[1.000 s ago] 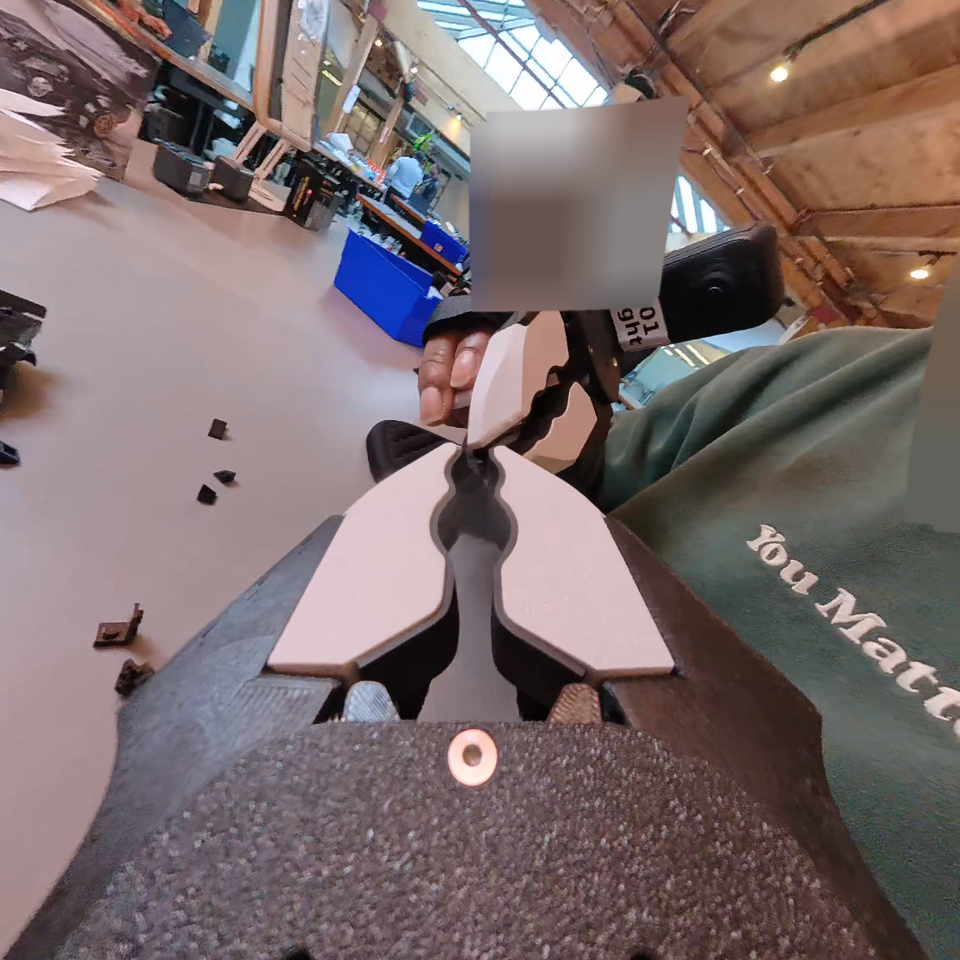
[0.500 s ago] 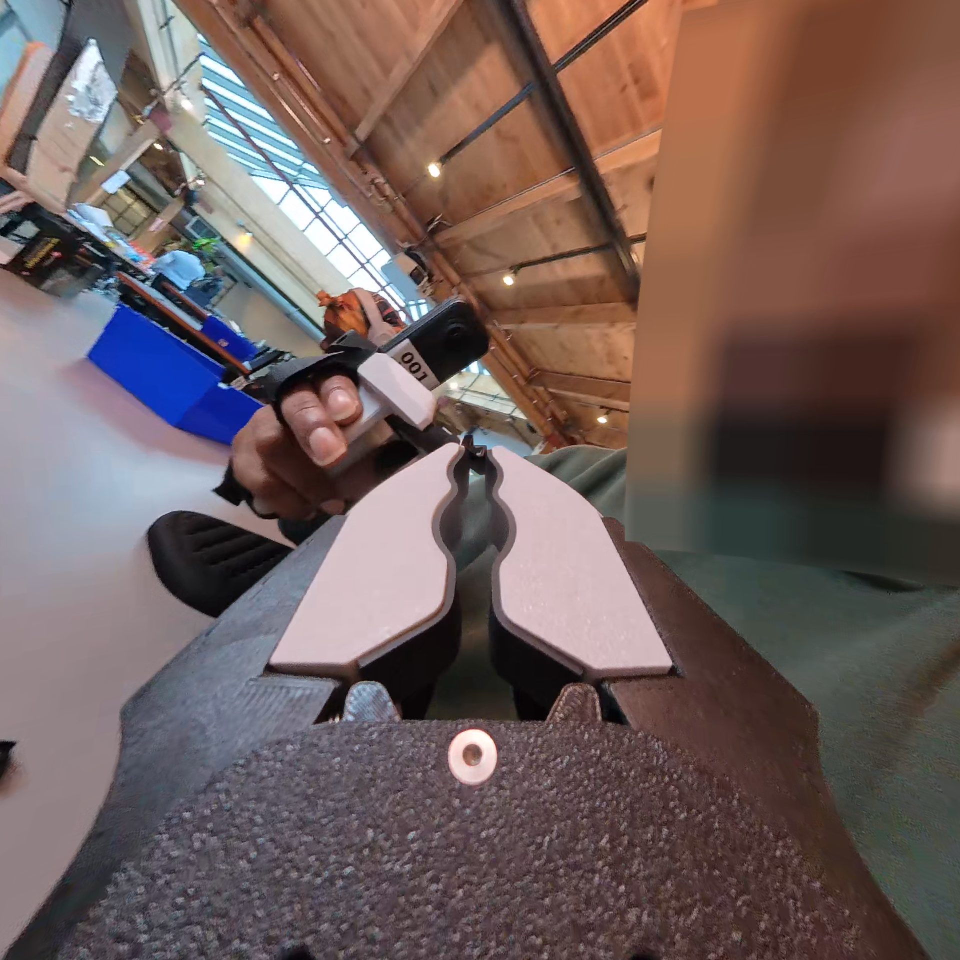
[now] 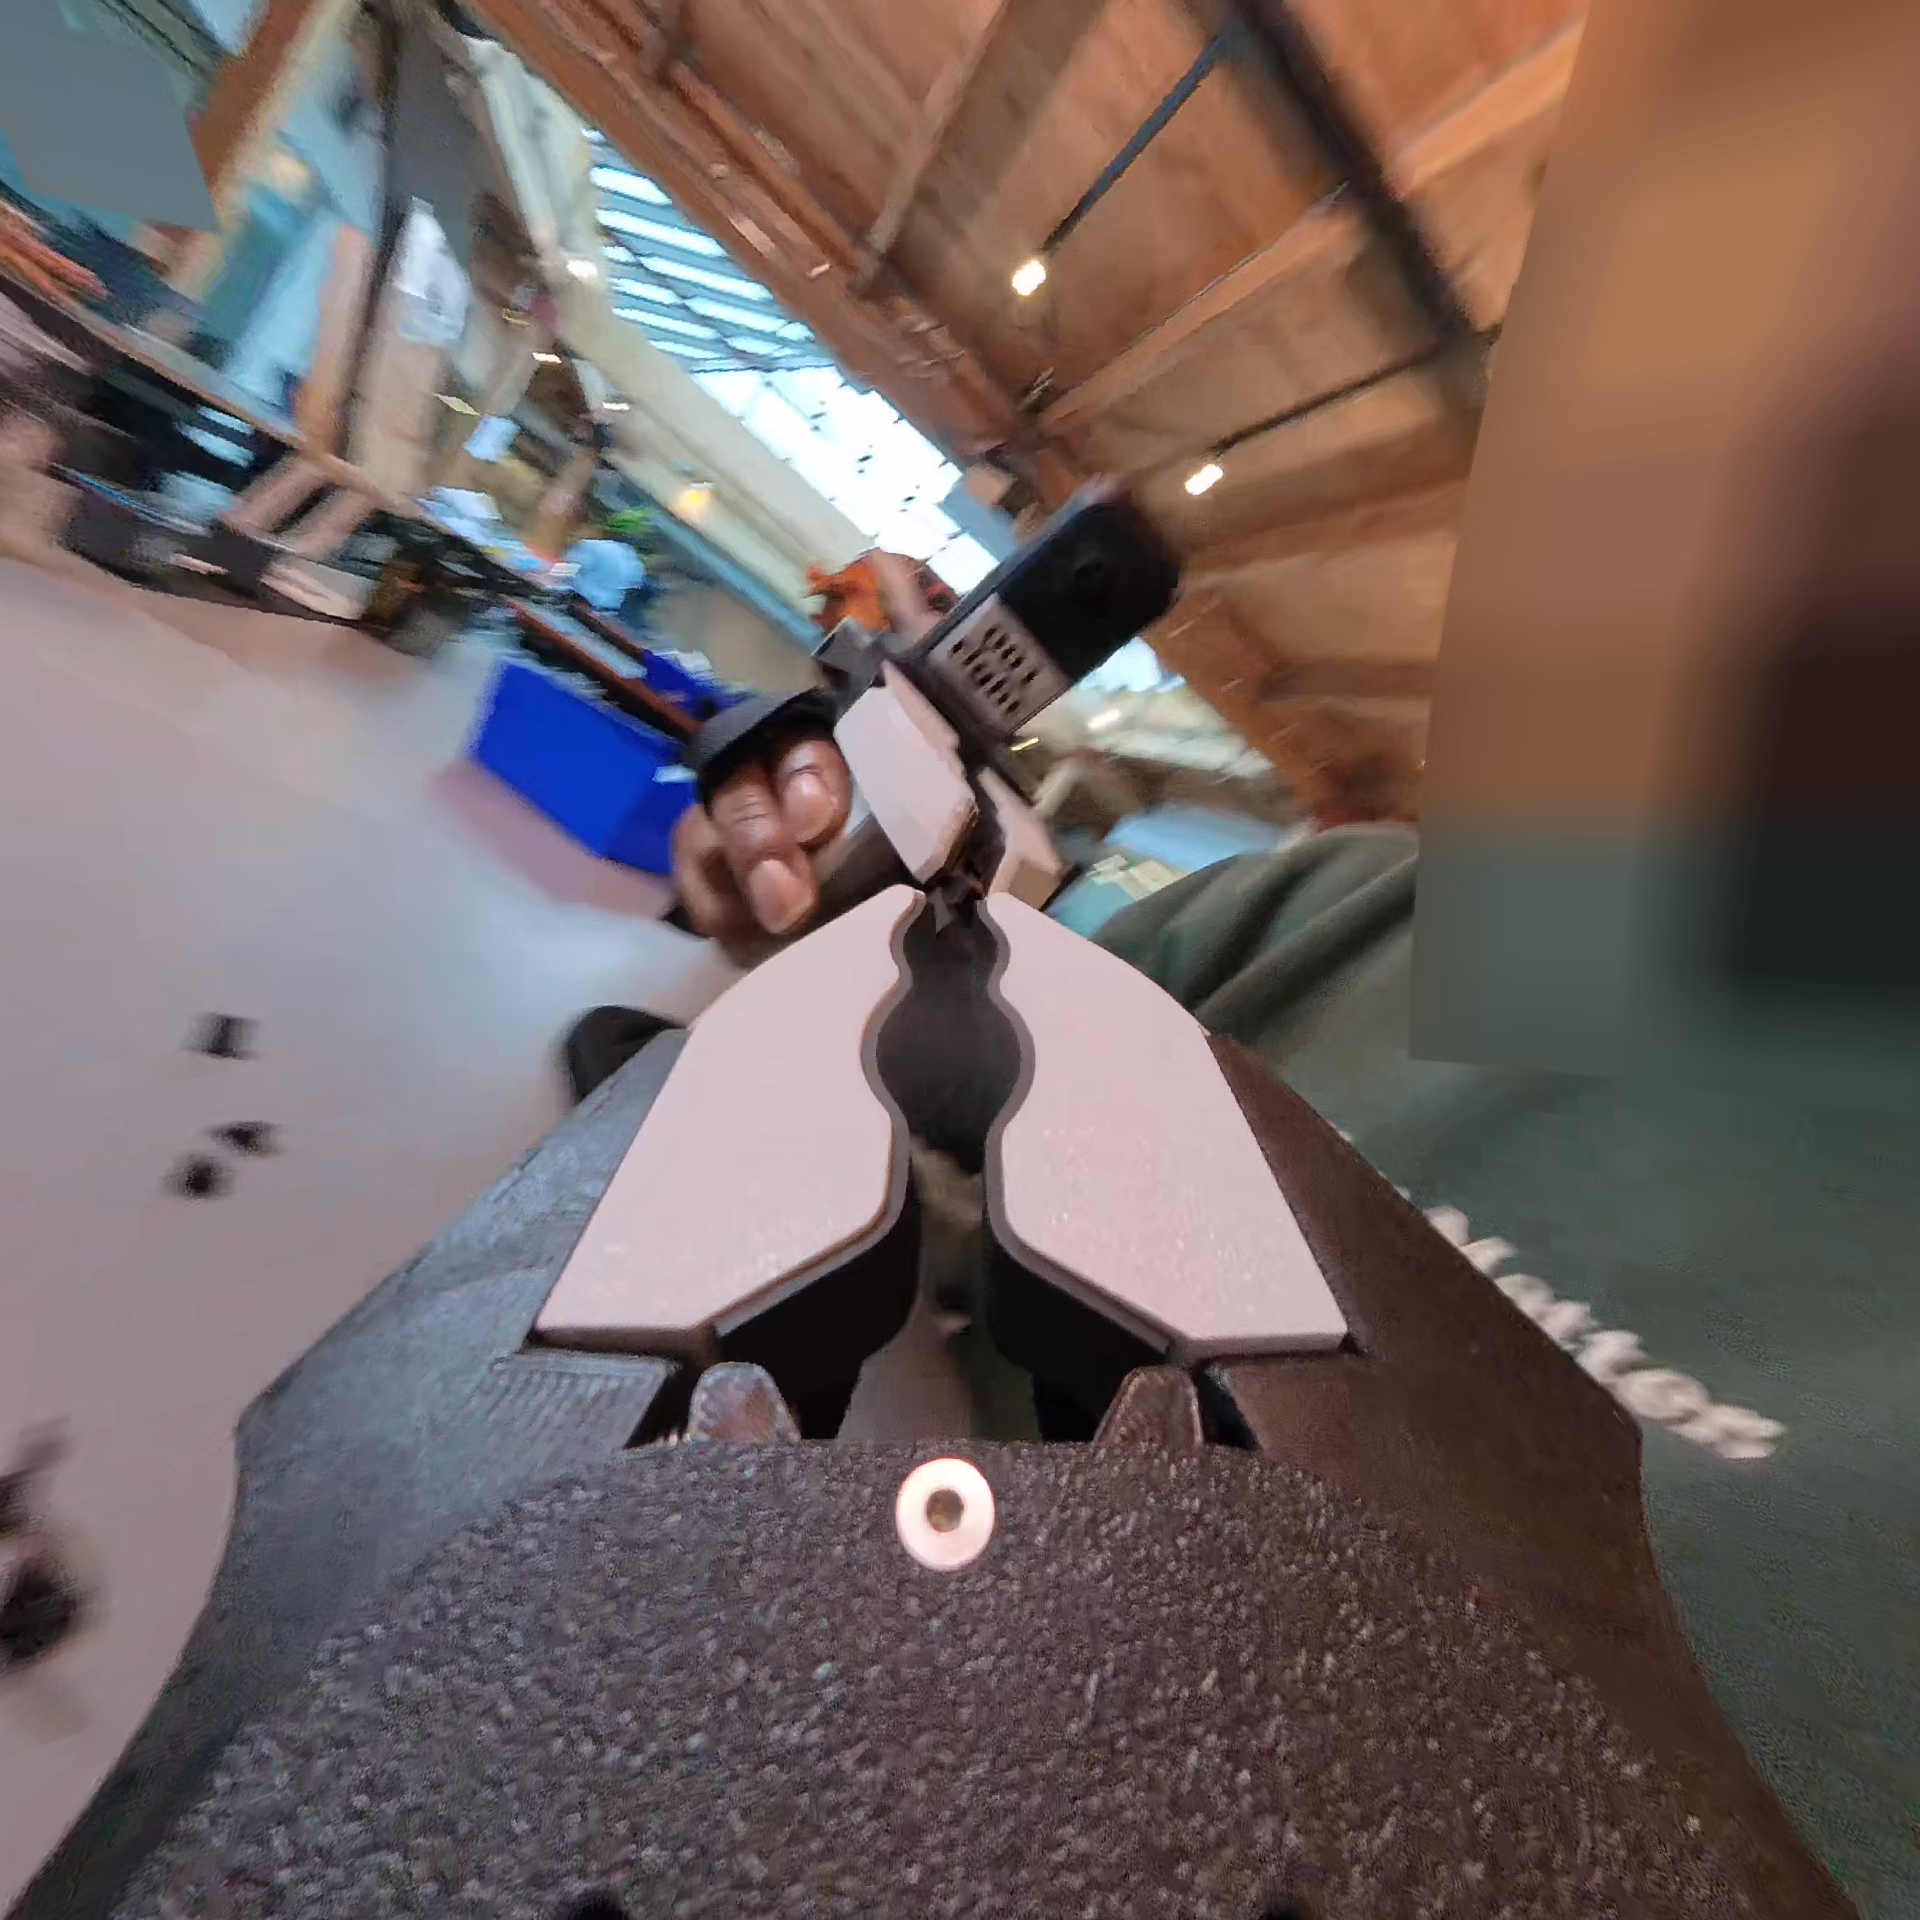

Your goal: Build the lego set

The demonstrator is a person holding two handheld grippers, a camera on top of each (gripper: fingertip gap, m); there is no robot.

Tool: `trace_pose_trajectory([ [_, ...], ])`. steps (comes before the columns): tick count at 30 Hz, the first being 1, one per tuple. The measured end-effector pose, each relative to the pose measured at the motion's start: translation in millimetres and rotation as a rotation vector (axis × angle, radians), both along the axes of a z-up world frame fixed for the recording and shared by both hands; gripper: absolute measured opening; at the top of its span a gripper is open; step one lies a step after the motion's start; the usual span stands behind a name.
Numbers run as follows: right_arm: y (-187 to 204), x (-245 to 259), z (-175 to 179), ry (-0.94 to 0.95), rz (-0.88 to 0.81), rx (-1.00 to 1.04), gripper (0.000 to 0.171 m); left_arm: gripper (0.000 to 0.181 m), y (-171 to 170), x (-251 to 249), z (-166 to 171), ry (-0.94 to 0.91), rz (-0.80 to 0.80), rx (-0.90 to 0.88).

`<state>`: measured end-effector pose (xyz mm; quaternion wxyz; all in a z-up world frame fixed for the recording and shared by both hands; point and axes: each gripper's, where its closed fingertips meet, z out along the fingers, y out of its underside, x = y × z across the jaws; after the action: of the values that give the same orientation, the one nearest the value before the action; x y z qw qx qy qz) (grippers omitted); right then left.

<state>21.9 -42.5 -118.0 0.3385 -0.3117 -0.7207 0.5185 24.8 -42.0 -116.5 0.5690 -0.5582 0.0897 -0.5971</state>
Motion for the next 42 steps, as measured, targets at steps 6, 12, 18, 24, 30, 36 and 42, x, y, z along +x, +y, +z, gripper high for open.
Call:
trace_pose_trajectory([
  [6,9,-1,-18,-0.261,-0.045,0.015,0.008,0.011,13,-7,-28,0.628,0.349,0.134],
  [12,10,-4,-26,-0.316,-0.065,0.095,0.008,0.009,12,-2,-35,0.773,0.382,0.180],
  [18,10,-2,-33,-0.365,-0.074,0.149,0.008,0.008,12,0,-42,0.864,0.387,0.199],
  [24,9,-1,-36,-0.388,-0.069,0.182,0.008,0.012,13,1,-45,0.880,0.382,0.194],
  [30,8,-2,-40,-0.402,-0.068,0.201,0.008,0.009,12,2,-45,0.885,0.385,0.203],
  [36,-1,-5,-8,-0.236,-0.003,-0.051,0.014,0.008,6,-2,-17,0.594,0.374,0.216],
  [42,-2,-7,6,-0.142,0.040,-0.284,0.013,0.009,0,-1,0,0.374,0.312,0.216],
])
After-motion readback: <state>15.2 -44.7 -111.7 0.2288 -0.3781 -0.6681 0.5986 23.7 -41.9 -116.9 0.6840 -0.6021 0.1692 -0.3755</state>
